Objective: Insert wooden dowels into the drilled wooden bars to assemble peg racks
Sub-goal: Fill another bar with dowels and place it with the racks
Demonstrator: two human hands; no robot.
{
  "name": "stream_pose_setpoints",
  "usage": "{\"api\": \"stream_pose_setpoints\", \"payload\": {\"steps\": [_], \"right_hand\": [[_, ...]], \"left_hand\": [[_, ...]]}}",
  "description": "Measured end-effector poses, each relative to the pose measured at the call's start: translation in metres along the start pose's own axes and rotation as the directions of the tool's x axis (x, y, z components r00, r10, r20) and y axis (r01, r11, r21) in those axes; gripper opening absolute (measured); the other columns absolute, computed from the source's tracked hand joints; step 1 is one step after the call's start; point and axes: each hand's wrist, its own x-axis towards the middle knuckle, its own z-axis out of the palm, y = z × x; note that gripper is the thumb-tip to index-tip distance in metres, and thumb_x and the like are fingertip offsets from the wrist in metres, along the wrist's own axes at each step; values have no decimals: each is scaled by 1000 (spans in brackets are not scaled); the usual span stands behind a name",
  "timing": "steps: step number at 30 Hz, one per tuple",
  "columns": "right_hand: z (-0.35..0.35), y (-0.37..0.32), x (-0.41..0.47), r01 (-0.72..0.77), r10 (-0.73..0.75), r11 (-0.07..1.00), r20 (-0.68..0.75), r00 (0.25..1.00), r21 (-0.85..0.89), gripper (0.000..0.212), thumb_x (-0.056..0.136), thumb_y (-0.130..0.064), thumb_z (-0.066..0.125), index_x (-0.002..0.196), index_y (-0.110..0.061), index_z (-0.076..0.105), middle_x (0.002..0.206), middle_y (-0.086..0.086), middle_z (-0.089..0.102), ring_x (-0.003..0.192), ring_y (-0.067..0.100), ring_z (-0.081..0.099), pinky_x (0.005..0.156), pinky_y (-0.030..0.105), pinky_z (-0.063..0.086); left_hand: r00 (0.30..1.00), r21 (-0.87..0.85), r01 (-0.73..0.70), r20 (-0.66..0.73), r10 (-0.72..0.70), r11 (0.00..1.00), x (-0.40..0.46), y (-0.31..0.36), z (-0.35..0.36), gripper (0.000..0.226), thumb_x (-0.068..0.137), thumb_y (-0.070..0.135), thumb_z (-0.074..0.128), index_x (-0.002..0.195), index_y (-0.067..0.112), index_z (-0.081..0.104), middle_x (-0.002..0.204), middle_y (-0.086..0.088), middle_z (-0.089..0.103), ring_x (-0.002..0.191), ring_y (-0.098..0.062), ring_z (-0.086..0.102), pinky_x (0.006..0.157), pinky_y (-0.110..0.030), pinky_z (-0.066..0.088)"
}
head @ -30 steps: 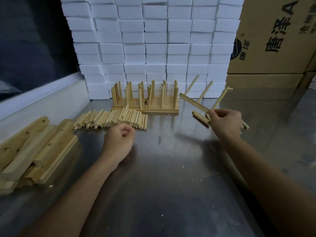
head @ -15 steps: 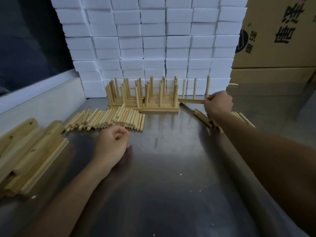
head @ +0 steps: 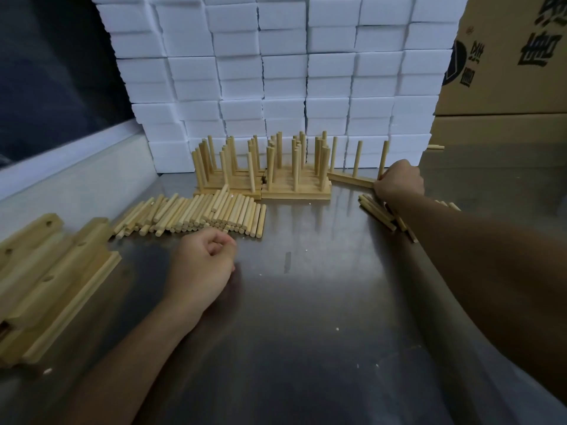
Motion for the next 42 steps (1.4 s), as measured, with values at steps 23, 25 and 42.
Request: {"api": "stream_pose_setpoints", "payload": {"steps": [23,25,42], "right_hand": [[-63,-16,-107,123,-113,989,-105,988,88,19,88,-26,58,87,-9,68,82,8,69,79,28,66,78,43,58],[-64,-17,-132,127,-114,980,-96,989,150,18,89,-26,58,88,-12,68,83,7,69,82,27,67,80,44,58],[-40,-11,-212,115,-126,972,40,991,206,15,90,-24,65,78,-17,64,76,1,68,74,18,66,74,39,58]], "left_hand": [[1000,48,-8,-7,8,999,-1,2,-1,17,91,17,60,78,26,67,60,10,67,54,-9,64,57,-28,47],[1000,43,-23,-11,24,999,-3,3,-3,18,92,16,59,79,26,66,60,12,67,49,-9,62,50,-25,46],[931,702,-3,-259,259,712,4,7,-54,19,93,28,51,81,16,60,70,-5,59,79,-29,58,107,-46,21]]}}
